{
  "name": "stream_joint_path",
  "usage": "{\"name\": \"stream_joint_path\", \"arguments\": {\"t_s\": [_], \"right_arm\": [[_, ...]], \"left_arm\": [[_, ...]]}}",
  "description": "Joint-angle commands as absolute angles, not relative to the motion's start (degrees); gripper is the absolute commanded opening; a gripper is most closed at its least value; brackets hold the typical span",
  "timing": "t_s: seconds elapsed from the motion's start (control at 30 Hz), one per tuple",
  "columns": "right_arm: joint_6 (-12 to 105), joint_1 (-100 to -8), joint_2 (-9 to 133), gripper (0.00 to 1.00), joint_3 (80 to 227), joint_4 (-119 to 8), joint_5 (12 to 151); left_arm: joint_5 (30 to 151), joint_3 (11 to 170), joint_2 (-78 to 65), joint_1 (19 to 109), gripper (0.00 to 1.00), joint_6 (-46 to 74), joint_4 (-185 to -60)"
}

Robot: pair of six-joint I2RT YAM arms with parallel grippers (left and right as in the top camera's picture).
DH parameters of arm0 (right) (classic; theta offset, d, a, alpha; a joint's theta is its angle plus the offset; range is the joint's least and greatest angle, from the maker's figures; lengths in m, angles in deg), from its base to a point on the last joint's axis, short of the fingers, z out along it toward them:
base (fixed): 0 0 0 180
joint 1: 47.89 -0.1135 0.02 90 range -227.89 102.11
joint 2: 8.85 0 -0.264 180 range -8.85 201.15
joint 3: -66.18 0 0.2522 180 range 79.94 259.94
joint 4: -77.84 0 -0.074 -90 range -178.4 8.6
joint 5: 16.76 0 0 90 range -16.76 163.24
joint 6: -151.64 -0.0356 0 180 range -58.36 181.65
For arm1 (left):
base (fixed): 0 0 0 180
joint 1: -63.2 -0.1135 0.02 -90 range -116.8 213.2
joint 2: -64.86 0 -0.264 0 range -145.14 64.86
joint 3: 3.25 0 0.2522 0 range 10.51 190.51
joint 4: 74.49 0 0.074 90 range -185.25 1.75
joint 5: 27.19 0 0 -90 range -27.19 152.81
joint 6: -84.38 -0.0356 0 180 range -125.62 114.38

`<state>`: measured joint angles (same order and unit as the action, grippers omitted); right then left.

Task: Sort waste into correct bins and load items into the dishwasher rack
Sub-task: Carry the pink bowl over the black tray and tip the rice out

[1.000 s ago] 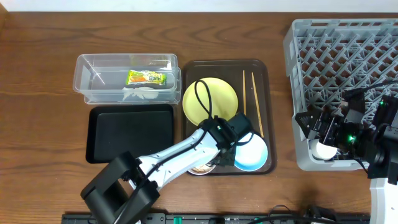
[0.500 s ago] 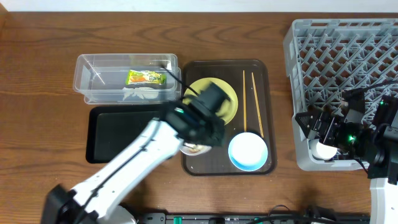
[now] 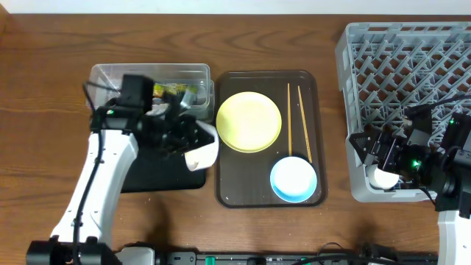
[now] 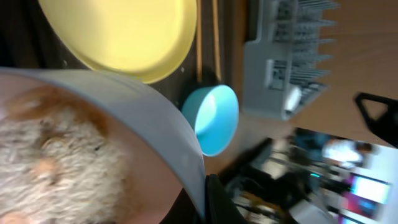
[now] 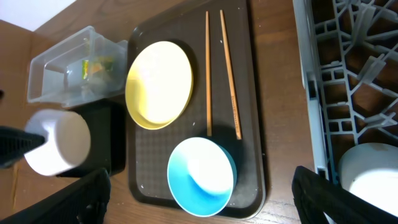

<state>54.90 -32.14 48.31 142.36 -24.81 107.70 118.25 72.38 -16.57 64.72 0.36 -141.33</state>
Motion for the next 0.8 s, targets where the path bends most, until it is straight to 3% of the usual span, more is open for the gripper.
{"name": "stream_joint_path", "arguments": {"t_s": [0.0, 0.33, 0.77], "right_arm": [[54.9, -32.6, 48.1, 0.91, 142.9, -24.9, 107.7], [54.9, -32.6, 48.1, 0.91, 142.9, -25.2, 107.7], [54.9, -32.6, 48.1, 0.91, 142.9, -25.2, 107.7]], "left_arm": [[133.6, 68.0, -16.2, 59.5, 0.06, -9.6, -140.9], [148.5, 58.3, -16.5, 44.9, 0.06, -16.3, -137.4], [152.9, 55.9, -16.5, 43.1, 0.06, -15.8, -134.7]]}}
